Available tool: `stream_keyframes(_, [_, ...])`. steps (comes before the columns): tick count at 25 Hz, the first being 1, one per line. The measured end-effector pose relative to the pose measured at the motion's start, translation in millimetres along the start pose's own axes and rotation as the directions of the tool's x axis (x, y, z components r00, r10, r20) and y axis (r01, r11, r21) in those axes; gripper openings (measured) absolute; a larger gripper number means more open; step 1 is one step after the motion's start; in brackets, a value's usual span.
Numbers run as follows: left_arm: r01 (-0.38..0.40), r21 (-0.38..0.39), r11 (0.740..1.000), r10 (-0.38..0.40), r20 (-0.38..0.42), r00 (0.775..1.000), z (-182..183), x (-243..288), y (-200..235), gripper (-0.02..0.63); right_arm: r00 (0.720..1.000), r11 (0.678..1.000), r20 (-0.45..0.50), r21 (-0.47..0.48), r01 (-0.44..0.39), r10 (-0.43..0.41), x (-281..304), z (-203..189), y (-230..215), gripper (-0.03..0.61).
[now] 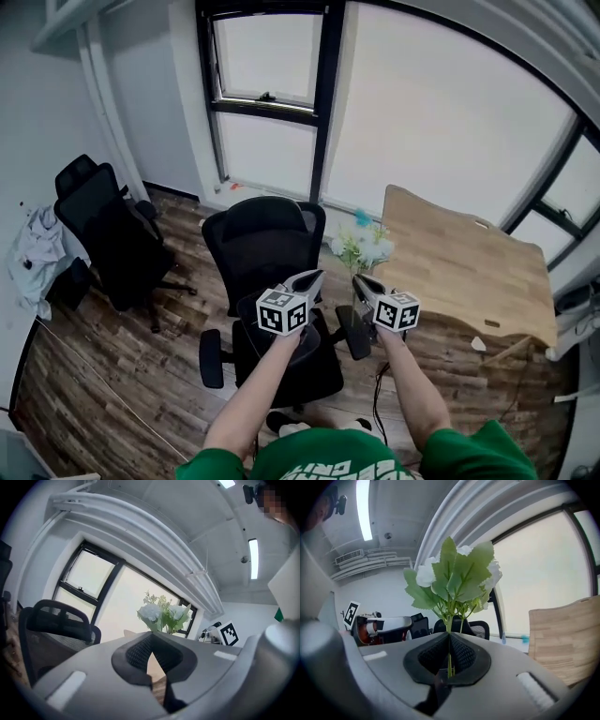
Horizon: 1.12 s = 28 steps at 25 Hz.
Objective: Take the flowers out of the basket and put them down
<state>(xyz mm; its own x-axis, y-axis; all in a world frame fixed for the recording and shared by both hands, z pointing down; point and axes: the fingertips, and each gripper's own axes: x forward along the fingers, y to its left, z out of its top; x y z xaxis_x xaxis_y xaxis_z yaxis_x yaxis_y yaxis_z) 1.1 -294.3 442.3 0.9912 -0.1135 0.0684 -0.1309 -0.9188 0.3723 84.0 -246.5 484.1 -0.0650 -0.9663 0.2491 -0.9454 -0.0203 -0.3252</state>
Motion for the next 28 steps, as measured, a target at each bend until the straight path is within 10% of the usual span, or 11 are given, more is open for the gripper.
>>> stream_keyframes(28, [0.371,0.074,0.926,-0.349,-0.214,0.912,-115,261,-361,0.019,0.92,0.926,0.14,0.156,0.344,-0.366,-396,-10,-278,0.008])
